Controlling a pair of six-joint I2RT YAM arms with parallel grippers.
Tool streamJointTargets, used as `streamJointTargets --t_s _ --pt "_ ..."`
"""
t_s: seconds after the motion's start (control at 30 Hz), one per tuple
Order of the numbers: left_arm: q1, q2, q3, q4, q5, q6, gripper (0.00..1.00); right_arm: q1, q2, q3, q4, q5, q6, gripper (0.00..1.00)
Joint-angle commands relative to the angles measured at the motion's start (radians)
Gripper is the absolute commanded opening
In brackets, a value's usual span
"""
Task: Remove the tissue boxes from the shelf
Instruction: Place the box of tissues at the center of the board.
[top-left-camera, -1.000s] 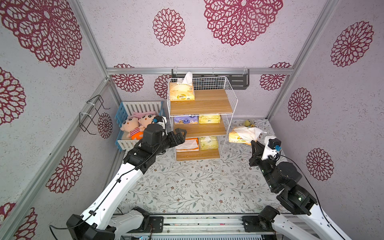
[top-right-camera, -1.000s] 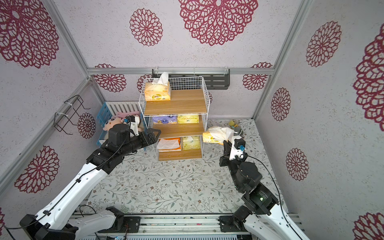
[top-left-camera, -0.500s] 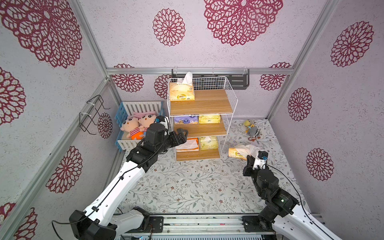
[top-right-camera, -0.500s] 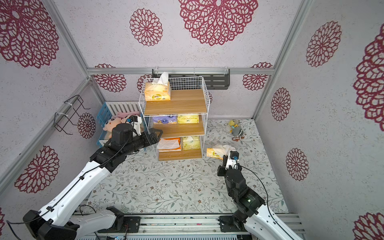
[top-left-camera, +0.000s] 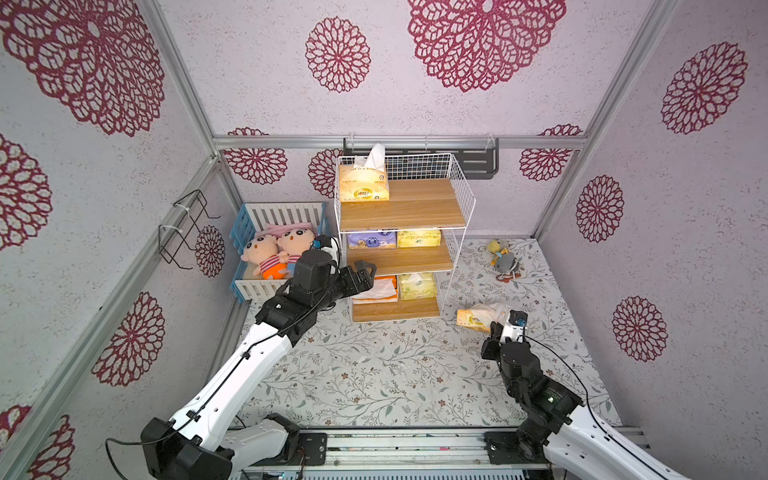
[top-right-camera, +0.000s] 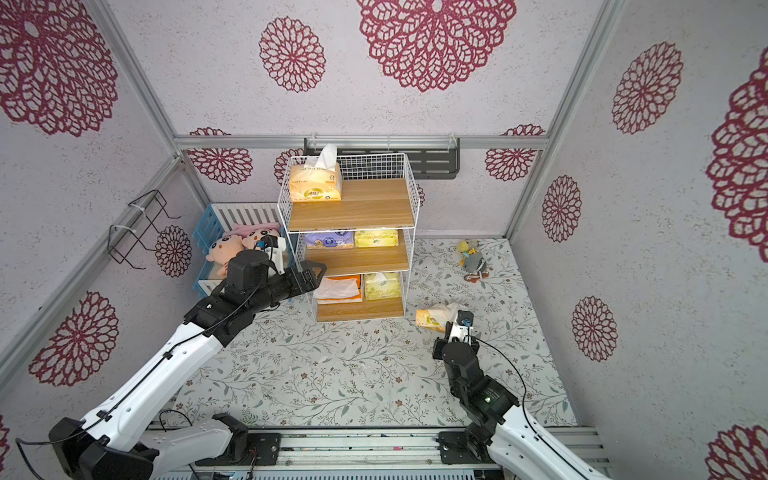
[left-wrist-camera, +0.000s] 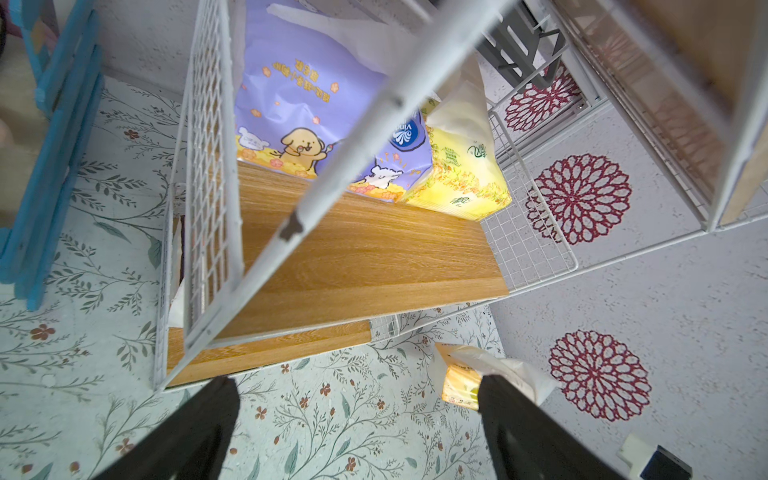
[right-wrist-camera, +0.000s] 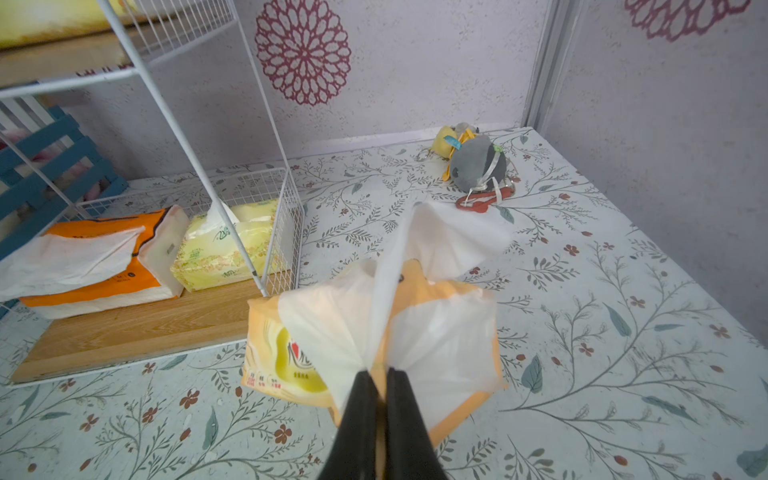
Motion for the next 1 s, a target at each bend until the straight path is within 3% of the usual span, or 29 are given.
streamJointTargets --t_s 0.0,0.47,0.5,0.57,0.63,0.73,0.97 --pt "-0.009 -0.016 -0.021 0.031 -0.002 -0.011 0.97 0.002 0.062 0.054 0.018 -0.014 0.094 0.00" --pt "-0.009 -0.097 -0.075 0.007 -0.022 -0.011 0.97 0.032 0.053 -0.047 -0.076 -0.125 0.314 0.00" --pt "-0.010 -0.101 -0.079 0.005 -0.023 -0.010 0.97 0.037 0.040 -0.054 -0.084 -0.136 0.329 0.05" --pt "-0.010 -0.112 -0.092 0.005 -0.027 -0.013 0.97 0.046 0.016 -0.069 -0.078 -0.170 0.344 0.39" --pt "-0.009 -0.122 -0.105 0.003 -0.031 -0.016 0.97 0.055 -0.003 -0.069 -0.098 -0.184 0.368 0.55" --pt "-0.010 -0.134 -0.117 -0.004 -0.033 -0.023 0.97 0.065 -0.020 -0.051 -0.122 -0.199 0.371 0.62" --pt "-0.009 -0.178 -0.142 -0.026 -0.056 -0.038 0.97 0.073 -0.057 0.124 -0.208 -0.199 0.328 0.62"
